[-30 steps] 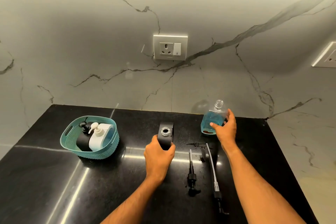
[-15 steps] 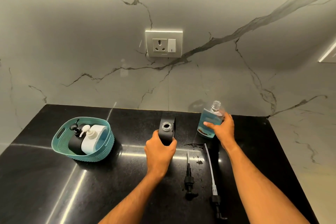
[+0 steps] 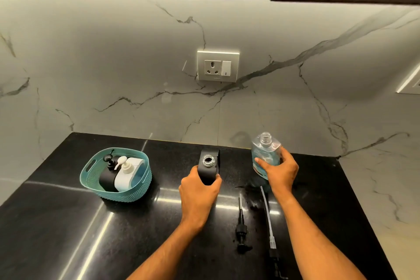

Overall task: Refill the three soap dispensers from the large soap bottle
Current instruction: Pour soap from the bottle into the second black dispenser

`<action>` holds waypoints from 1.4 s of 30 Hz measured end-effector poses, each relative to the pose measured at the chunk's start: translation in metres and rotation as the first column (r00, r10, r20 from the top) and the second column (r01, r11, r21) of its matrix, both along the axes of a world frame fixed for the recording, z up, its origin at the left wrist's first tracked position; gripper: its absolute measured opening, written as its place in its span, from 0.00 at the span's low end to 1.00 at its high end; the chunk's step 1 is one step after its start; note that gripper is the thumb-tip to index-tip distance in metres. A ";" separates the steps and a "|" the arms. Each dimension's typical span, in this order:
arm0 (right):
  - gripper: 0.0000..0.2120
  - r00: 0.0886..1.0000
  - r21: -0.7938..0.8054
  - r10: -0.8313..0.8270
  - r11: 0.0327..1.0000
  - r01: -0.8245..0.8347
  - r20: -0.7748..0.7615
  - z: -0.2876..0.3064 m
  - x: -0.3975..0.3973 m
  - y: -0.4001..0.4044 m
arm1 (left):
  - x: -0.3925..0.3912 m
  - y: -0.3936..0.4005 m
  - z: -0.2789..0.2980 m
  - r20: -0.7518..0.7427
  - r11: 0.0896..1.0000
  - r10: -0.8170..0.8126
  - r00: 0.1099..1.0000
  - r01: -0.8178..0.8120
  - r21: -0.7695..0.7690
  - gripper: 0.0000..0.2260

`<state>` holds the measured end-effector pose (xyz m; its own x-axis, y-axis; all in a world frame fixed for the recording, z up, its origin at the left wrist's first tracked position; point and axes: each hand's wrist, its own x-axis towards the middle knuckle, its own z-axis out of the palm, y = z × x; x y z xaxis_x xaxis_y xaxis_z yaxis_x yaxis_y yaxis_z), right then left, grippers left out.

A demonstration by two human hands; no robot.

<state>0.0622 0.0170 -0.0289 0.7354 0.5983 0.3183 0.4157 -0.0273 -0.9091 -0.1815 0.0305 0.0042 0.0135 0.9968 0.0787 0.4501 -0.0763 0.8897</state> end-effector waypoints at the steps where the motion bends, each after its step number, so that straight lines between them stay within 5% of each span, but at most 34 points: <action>1: 0.31 0.999 0.020 0.014 1.000 -0.015 0.036 0.005 -0.005 -0.003 | -0.002 -0.002 0.003 0.001 1.000 0.006 1.000 -0.006 0.007 0.13; 15: 0.36 0.905 0.175 0.068 0.972 -0.154 0.421 0.066 -0.079 -0.045 | -0.031 -0.033 0.030 -0.098 0.991 -0.037 0.994 0.049 0.124 0.13; 28: 0.36 0.744 0.036 0.042 0.995 -0.089 0.667 0.071 -0.112 -0.076 | -0.057 -0.049 0.039 -0.174 0.983 -0.087 0.981 0.113 0.146 0.15; 42: 0.37 0.646 -0.075 0.074 0.997 -0.025 0.759 0.077 -0.114 -0.094 | -0.057 -0.058 0.039 -0.226 0.971 -0.118 0.967 0.160 0.179 0.18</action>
<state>-0.0519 -0.0771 0.0481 0.2174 0.6599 0.7192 0.9627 -0.0232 -0.2697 -0.2389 -0.0280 0.0428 0.1882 0.9497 0.2504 0.5991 -0.3131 0.7369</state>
